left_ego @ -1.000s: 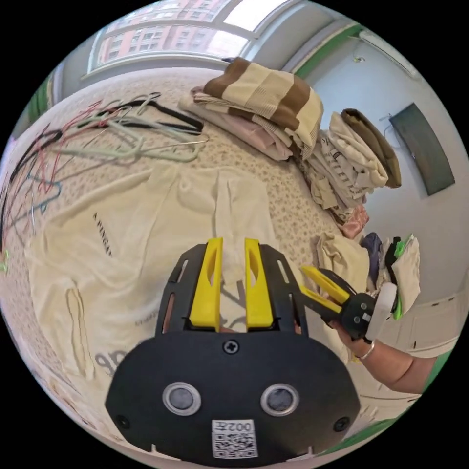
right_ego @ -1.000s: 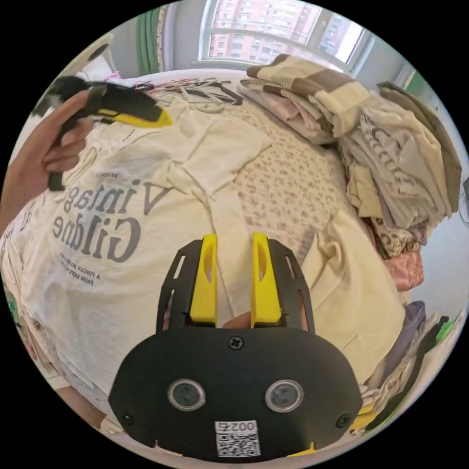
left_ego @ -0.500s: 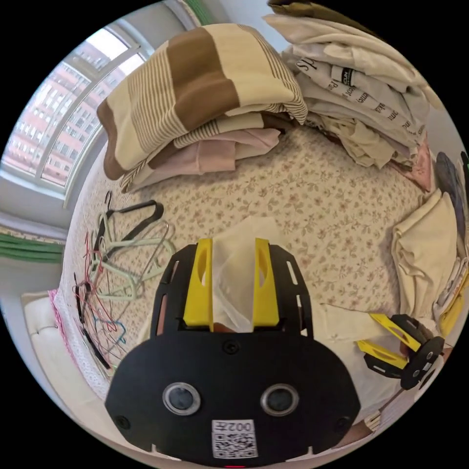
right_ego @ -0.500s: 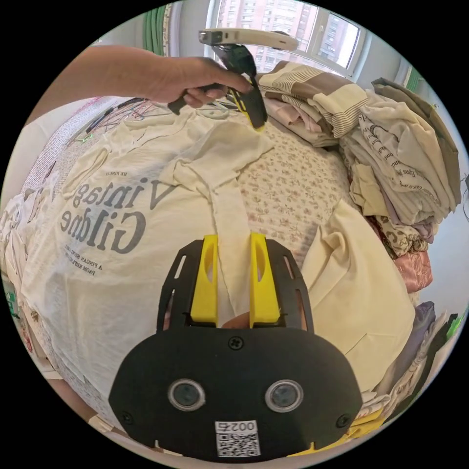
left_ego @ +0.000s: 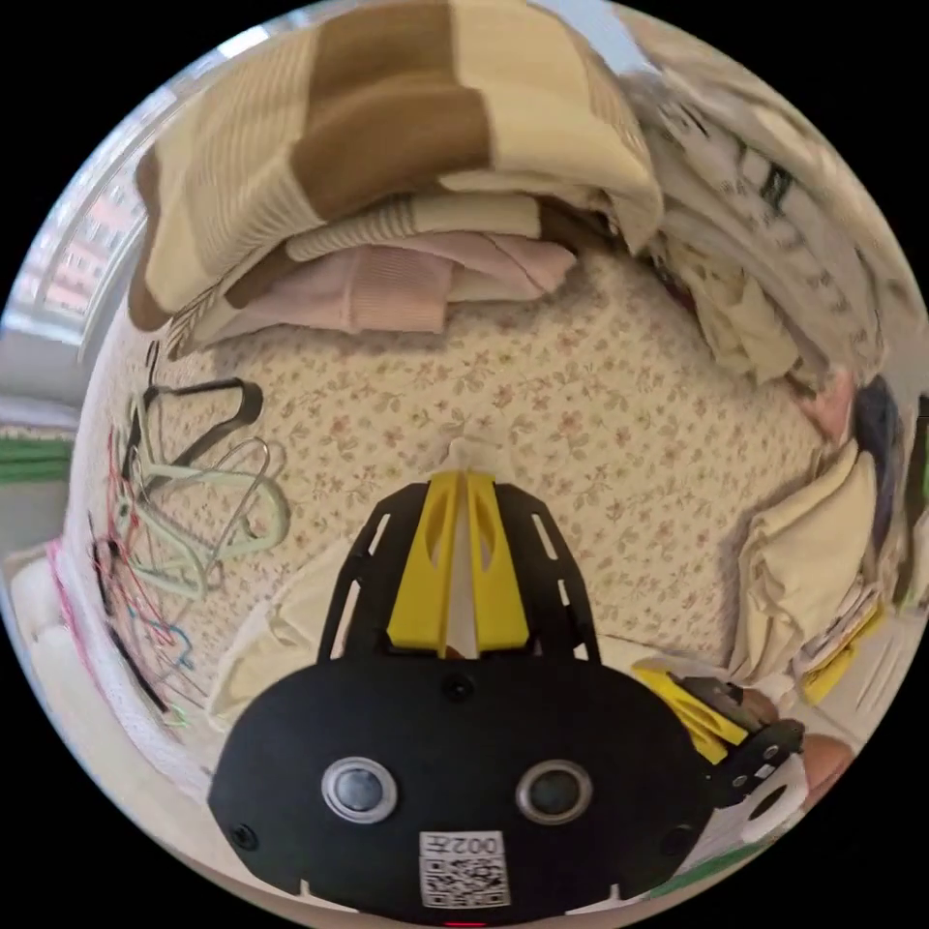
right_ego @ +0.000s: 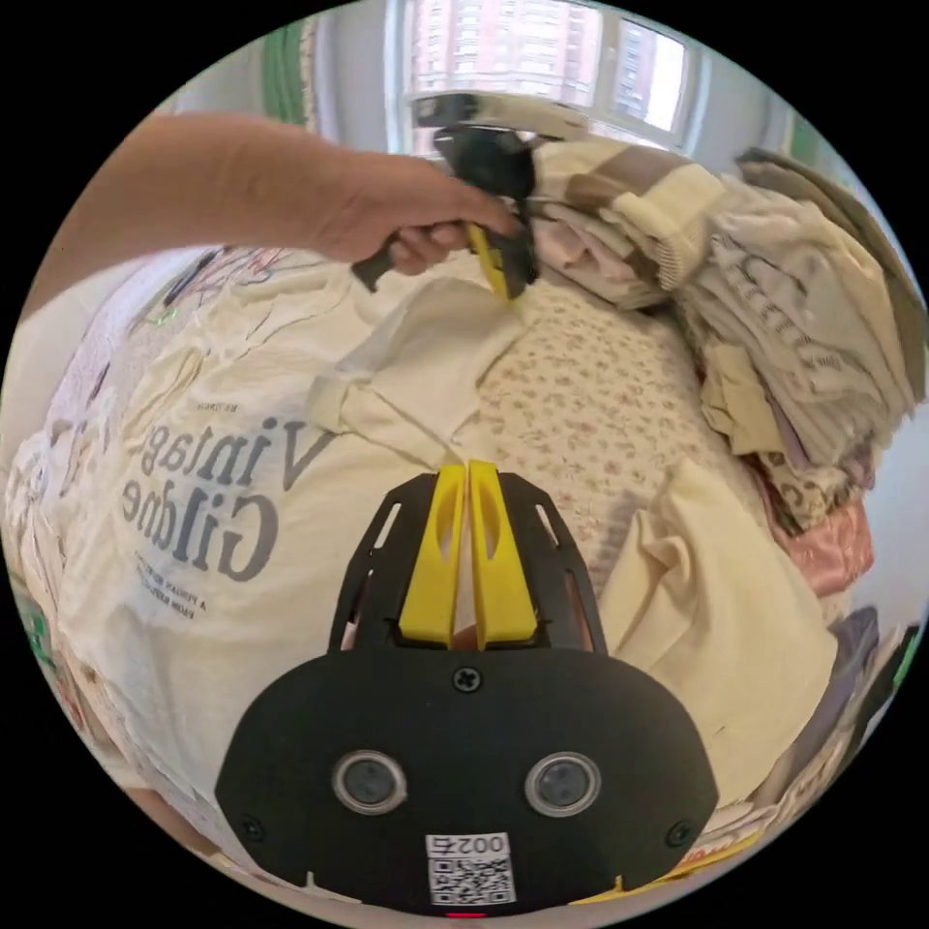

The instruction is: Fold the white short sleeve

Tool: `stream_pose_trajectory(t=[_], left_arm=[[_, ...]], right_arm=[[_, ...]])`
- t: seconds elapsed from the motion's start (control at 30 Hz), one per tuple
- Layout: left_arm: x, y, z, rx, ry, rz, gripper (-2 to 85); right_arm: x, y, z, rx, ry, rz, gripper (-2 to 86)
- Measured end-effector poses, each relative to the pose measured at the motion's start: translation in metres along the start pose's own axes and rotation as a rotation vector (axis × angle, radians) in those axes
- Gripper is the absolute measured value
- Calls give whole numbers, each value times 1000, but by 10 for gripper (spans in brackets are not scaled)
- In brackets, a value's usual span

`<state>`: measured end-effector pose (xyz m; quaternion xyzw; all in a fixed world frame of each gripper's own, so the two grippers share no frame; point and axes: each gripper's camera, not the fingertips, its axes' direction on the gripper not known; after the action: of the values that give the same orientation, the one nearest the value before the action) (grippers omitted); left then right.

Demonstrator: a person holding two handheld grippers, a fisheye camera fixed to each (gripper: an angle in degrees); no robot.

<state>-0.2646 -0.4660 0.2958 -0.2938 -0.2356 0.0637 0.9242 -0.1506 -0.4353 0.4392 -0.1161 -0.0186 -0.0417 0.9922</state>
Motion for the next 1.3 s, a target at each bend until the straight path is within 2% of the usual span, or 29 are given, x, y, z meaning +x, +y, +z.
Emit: stream_pose_trajectory(t=[0.07,0.17,0.3,0.63,0.8,0.93,1.0,1.07,1.27,1.3], left_arm=[[-33,4,-28,122,192,-164,-9],[-61,15,-36,224,396,-298,-11],[-69,26,-18,123,342,-332,-13],[-143,72,-95,326,531,-445,-10],[-168,120,-135,290,342,-444,-12],[-191,212,-166,311,374,-441,-12],[-204,268,-176,300,371,-459,-13],[-224,358,-187,259,363,-567,-16],[-235,597,-234,206,335,-920,-16],[-231,616,-240,197,330,-946,-16]], right_arm=[[21,1,-3,8,-3,89,-6],[44,1,3,-41,-57,209,-6],[49,-1,16,-134,-28,232,0],[50,11,0,-124,-25,205,52],[54,31,-33,-118,-30,214,19],[41,65,-74,-69,64,128,1],[35,101,-102,-42,191,83,2],[35,128,-120,-57,256,91,18],[42,194,-140,-276,179,106,64],[41,197,-141,-298,173,103,75]])
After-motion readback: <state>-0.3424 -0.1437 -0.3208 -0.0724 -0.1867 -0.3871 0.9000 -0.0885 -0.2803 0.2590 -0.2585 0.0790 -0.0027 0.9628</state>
